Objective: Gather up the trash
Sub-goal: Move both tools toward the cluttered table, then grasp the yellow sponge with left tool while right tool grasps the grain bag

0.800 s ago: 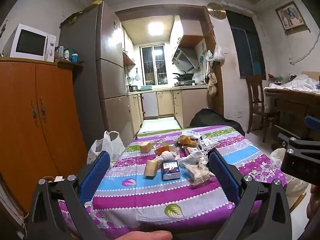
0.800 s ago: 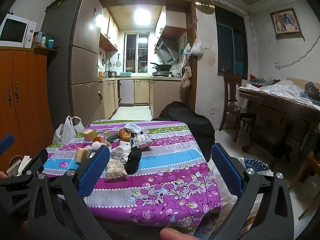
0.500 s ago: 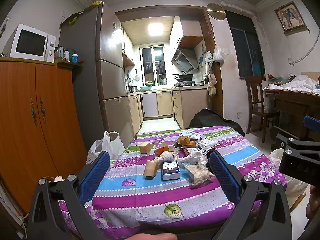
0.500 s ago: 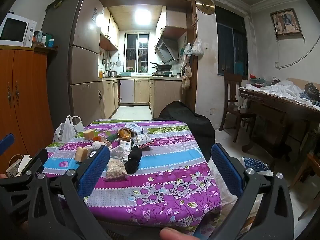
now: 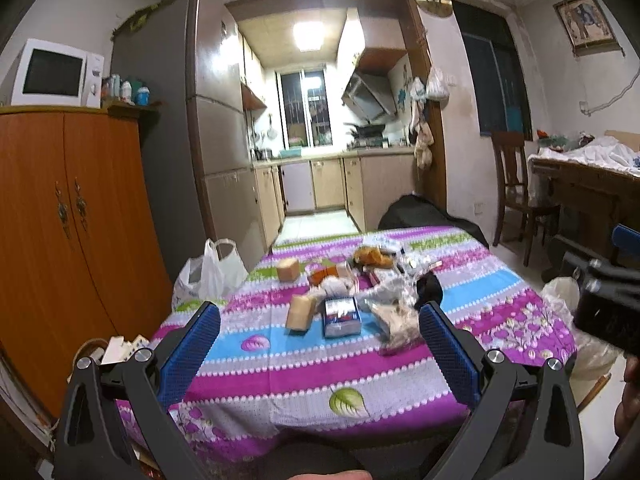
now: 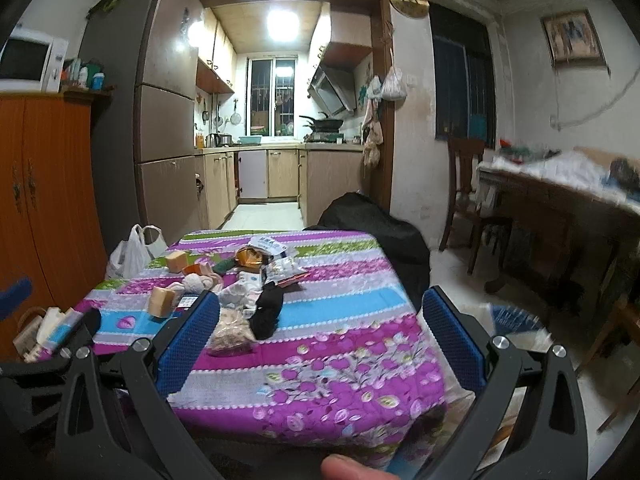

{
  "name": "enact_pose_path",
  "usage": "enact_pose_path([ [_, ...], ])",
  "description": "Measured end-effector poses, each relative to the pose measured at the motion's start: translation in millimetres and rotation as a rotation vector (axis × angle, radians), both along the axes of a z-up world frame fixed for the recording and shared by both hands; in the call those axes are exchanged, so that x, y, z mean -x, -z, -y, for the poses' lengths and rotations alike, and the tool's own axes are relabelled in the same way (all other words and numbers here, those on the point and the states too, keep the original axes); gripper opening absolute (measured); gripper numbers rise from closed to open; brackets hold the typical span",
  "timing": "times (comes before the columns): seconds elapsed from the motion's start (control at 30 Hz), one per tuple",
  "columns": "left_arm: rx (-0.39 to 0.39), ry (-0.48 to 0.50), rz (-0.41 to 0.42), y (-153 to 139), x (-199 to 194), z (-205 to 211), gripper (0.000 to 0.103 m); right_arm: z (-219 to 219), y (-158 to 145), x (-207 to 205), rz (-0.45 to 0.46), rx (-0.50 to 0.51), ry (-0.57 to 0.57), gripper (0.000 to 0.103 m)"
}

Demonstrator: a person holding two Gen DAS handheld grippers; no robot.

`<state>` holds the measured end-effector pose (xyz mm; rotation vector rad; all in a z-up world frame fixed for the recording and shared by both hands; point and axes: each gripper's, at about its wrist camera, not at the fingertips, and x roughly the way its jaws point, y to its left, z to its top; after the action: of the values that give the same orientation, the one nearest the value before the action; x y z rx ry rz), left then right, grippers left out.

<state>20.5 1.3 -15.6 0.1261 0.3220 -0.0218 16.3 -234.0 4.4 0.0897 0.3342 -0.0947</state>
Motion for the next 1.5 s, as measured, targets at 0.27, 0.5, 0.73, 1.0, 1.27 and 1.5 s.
enact_pose_path([
  [0.27,0.065,0.037,-0.155,20,-3,-21,0.099,33,15,-4,-0.06,-0.229,0.032,0.098],
  [0.5,0.087,0.091,-0.148,18,6,-21,0.099,39,27,-10,-0.067,-0.355,-0.001,0.098],
  [0.73,0.062,0.073,-0.178,23,-7,-18,0.099,31,22,-16,-0.064,-0.267,-0.001,0.098],
  [1.0,0.078,-0.036,-0.215,29,-45,-39,0.099,31,8,-36,-0.074,-0.181,0.041,0.098],
  [1.27,0.101,-0.085,-0.28,41,-83,-59,0.099,19,-20,-47,0.006,0.003,0.104,0.098],
  [1.5,0.14,-0.145,-0.301,45,-120,-87,0.099,7,-11,-88,-0.11,0.028,-0.006,0.098],
])
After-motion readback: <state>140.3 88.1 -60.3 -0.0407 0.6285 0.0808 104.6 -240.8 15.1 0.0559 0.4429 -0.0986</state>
